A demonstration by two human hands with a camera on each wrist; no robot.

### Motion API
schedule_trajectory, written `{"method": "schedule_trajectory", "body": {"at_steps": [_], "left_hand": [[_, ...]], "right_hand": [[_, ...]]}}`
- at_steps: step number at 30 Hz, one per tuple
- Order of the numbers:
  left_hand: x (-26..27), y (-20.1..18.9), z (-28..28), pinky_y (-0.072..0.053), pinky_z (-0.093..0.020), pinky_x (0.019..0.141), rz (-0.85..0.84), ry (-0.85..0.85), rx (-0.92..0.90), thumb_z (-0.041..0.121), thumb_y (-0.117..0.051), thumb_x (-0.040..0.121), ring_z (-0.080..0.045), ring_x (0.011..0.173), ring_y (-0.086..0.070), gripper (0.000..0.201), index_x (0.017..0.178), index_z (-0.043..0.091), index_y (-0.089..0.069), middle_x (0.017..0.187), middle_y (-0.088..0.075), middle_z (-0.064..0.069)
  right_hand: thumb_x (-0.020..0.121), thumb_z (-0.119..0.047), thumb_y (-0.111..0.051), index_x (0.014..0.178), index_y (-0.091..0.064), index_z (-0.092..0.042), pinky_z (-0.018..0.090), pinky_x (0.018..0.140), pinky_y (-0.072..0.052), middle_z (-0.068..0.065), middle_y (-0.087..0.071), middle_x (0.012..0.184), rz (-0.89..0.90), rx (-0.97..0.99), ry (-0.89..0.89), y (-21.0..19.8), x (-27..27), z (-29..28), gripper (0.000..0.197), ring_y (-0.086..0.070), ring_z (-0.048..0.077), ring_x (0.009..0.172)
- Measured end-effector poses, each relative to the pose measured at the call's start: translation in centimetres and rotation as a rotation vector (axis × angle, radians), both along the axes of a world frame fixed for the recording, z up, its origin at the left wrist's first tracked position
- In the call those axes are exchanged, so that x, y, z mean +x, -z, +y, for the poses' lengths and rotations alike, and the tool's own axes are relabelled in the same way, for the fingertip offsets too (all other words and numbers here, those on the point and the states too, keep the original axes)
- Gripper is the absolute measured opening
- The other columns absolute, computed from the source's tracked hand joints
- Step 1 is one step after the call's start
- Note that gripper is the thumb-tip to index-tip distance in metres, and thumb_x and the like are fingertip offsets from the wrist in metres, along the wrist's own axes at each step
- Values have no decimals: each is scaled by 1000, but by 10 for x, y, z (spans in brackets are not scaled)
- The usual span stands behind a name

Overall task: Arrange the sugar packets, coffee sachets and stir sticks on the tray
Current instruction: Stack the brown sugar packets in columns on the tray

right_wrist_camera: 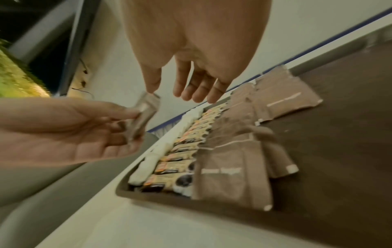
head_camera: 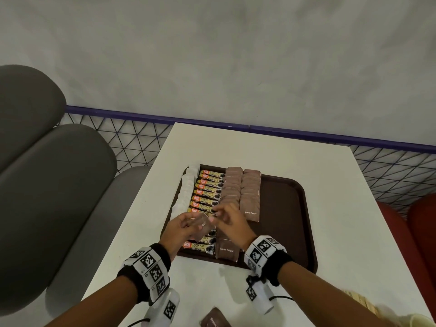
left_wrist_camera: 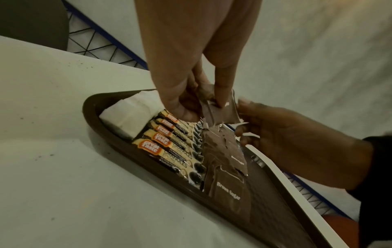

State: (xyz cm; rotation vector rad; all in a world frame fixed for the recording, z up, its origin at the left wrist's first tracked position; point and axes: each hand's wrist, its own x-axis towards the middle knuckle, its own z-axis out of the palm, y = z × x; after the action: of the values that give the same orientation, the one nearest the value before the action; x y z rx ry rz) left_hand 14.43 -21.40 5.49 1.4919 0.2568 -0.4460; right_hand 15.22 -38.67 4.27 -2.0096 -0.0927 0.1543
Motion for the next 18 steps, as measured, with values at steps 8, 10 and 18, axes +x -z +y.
{"method": "schedule_trajectory", "body": {"at_steps": [8, 10, 18], "left_hand": [[-3, -1, -2, -50, -25, 72, -19, 50, 56, 24, -81, 64, -17, 93, -65, 46, 103, 7, -63, 98, -70, -5], [-2, -1, -3, -49, -23, 71, -24, 86, 78, 15, -79, 71, -17, 90, -65, 38, 104, 5, -62, 96, -69, -7], [-8, 9, 5, -50, -13, 68, 12, 212, 89, 0, -67, 81, -13, 94, -62, 33, 112, 9, -60, 103, -66, -10]], "right_hand": [[85, -2, -60, 85, -60, -10, 16, 66, -47, 0, -58, 75, 120, 249, 62, 4, -6, 9, 8, -55, 4, 67], [84, -3, -61, 81, -59, -14, 13, 64, -46, -3, -57, 73, 140, 246, 62, 6, -9, 3, 12, -54, -3, 63], [85, -12, -63, 89, -63, -11, 25, 75, -42, 5, -63, 87, 127, 96, 552, 9, 6, -61, 4, -57, 18, 83]]}}
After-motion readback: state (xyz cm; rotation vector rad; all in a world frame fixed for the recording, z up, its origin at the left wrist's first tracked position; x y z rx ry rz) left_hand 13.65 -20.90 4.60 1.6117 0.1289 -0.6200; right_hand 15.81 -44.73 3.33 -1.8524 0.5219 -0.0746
